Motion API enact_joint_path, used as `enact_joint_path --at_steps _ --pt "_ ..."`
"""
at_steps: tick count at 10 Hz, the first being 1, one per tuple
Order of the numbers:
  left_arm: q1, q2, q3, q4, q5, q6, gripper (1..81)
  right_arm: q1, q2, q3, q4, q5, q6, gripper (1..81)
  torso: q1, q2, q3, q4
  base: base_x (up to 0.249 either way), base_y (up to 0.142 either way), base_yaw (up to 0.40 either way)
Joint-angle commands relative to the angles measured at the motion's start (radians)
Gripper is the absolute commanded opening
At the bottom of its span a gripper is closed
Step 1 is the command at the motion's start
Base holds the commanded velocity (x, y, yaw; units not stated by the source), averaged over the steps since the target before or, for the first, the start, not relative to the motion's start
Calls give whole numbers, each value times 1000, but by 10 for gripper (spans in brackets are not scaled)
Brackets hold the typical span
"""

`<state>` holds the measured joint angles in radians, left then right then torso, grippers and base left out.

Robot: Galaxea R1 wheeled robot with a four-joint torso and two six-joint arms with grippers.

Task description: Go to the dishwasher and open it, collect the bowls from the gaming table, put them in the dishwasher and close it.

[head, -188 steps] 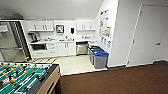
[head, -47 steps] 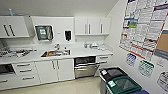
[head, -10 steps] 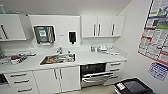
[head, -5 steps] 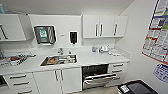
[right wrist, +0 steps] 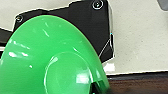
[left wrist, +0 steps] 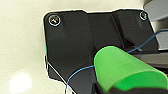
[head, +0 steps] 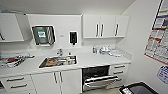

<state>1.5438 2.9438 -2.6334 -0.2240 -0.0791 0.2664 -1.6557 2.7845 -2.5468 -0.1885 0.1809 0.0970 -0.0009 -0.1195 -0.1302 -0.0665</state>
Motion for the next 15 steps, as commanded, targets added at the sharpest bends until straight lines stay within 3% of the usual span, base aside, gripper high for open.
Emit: enact_joint_path --at_steps 1,15 --pt "-44 -6 1 6 58 10 10 35 -24 -6 -9 -49 -3 10 1 0 0 0 116 0 0" --pt "-44 -6 1 0 58 8 10 40 -17 -7 -19 -50 -3 10 1 0 0 0 116 0 0"
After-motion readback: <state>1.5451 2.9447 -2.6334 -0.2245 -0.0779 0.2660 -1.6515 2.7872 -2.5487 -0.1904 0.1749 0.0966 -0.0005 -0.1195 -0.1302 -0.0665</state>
